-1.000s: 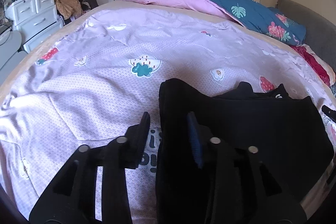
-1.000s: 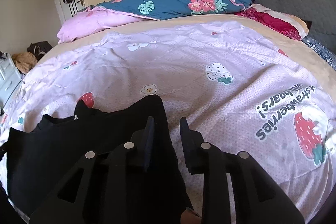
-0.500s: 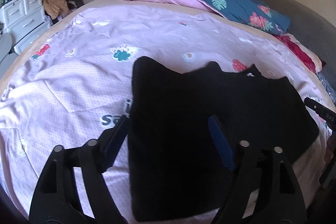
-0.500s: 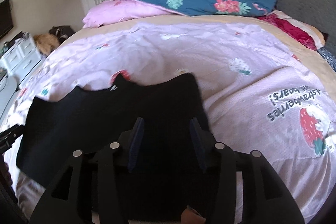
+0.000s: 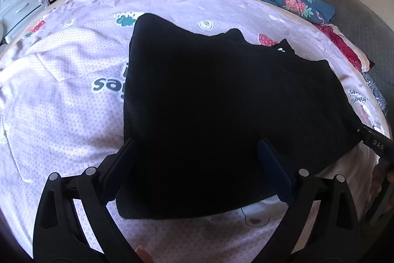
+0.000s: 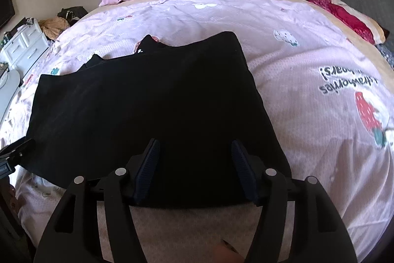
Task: Fold small clothes
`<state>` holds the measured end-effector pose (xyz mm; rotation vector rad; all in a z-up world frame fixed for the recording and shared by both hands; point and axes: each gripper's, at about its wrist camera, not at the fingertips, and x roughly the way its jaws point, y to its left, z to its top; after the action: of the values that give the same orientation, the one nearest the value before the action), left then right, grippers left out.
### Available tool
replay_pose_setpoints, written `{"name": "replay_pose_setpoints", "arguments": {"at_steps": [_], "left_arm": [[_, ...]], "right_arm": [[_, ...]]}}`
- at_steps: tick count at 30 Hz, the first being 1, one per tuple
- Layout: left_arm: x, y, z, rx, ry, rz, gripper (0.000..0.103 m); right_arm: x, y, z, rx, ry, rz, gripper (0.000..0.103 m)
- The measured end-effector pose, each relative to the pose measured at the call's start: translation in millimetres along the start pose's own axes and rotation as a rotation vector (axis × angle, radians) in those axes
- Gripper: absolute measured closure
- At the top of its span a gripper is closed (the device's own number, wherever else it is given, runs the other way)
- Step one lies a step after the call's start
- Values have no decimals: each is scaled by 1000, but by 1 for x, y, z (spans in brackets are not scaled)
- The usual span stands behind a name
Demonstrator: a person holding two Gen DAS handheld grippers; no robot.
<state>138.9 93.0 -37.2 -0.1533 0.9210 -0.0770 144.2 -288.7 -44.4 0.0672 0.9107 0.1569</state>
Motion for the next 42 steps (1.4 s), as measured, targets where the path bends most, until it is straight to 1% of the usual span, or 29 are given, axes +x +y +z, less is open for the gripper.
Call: {"name": "replay_pose_setpoints", "arguments": {"at_steps": [3, 6, 9, 10, 12, 13, 14, 19, 24, 32, 37, 42], "left_arm": [[-2, -1, -7, 6, 1, 8, 13], [-6, -3, -10, 13, -3, 17, 13], [-10, -4, -12, 13, -10, 19, 13], [-12, -3, -11, 12, -16, 24, 12], [-16, -3, -12, 6, -23, 32, 9], [-17, -2, -13, 1, -24, 29, 9], [-19, 0, -13, -4, -25, 27, 9], [-28, 6, -13, -28, -41, 35, 9], [-34, 17, -12, -58, -59, 65, 9], [-39, 47, -10, -130, -76, 105, 9], [-44, 63, -9, -153, -91, 140, 9], [-45, 77, -8, -178, -97, 173, 9]], "right_arm": [[-1, -3, -6, 25, 5, 8, 36], [-6, -6, -10, 53, -10, 21, 32], [-14, -9, -13, 85, -47, 39, 20], [-17, -10, -14, 90, -60, 39, 14], [-21, -9, -15, 91, -83, 38, 10], [-23, -8, -15, 89, -88, 42, 7], [-24, -7, -15, 80, -92, 47, 6], [-32, 6, -17, 29, -131, 46, 4], [-40, 31, -20, -58, -170, 61, 4], [-39, 77, -31, -197, -166, 85, 4], [-37, 101, -36, -243, -157, 124, 4], [-34, 124, -40, -302, -148, 139, 4]]}}
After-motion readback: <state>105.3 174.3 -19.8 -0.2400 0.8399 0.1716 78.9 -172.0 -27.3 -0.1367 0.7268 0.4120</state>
